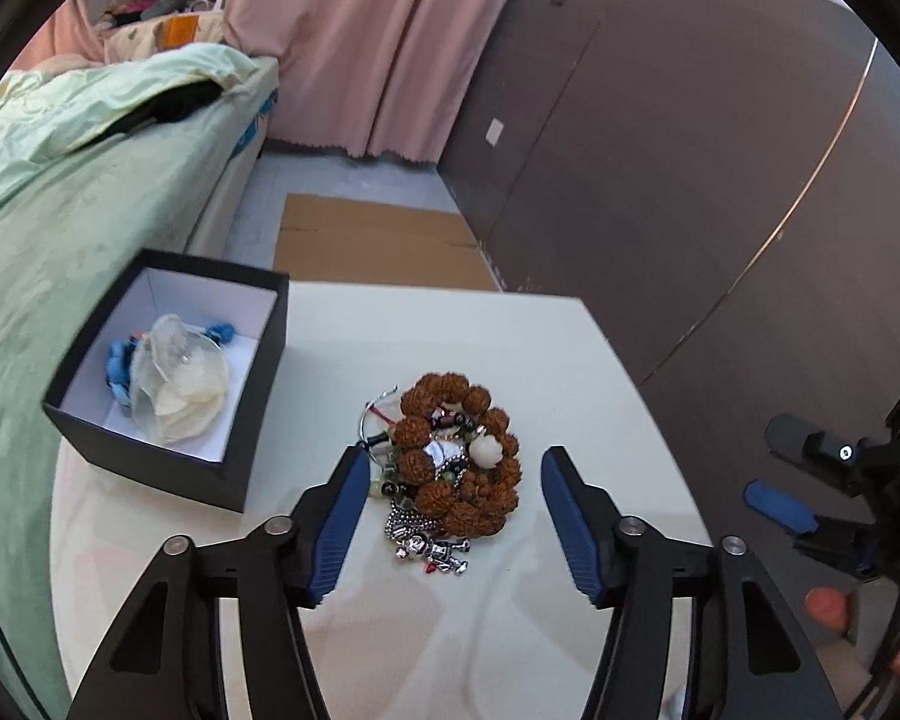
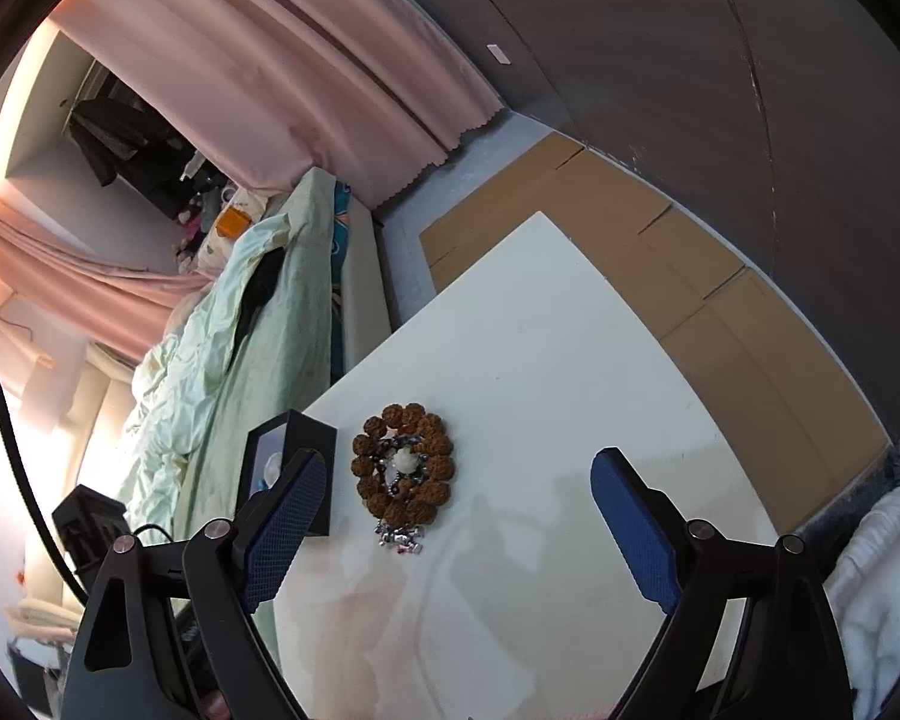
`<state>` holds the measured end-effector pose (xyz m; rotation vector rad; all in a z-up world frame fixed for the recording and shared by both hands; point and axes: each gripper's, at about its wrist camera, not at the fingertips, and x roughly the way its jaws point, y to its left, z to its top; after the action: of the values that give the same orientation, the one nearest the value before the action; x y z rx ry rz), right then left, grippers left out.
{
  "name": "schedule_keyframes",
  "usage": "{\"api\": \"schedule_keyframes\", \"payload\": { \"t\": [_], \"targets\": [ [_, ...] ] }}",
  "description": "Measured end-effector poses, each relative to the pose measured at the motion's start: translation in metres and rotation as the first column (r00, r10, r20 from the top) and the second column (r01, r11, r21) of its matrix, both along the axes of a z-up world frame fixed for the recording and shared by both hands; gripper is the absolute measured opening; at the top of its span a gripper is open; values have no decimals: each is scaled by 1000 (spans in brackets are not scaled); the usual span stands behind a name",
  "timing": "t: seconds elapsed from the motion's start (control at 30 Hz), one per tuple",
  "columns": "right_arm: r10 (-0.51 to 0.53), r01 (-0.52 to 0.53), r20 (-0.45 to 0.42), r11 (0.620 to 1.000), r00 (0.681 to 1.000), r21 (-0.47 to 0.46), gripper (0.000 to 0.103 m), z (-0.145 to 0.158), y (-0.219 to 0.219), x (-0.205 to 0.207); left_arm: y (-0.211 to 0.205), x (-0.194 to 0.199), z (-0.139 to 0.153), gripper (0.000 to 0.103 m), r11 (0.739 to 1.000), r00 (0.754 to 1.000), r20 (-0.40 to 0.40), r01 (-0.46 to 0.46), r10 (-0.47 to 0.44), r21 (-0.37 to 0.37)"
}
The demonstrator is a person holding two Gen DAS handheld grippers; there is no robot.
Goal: Organize jewelry
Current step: 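Move the left tool back to the pile and grasp the brown bead bracelet, then lift the brown bead bracelet with the left tool and carry it toward the box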
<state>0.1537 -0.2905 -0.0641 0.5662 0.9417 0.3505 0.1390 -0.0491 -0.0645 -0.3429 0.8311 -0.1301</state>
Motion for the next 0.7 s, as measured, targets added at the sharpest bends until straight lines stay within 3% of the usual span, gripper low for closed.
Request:
{"api": "schedule_keyframes", "payload": {
  "t": [0.57,0.7],
  "targets": [
    [39,-40,-31,999,999,-35,84,-9,9,24,-10,37,-47,42,995,994,-107,-13,24,101],
    [56,-57,-36,997,998,-44,84,-11,14,28,-10,40,-48,19,996,995,-104,-2,11,87]
  ]
}}
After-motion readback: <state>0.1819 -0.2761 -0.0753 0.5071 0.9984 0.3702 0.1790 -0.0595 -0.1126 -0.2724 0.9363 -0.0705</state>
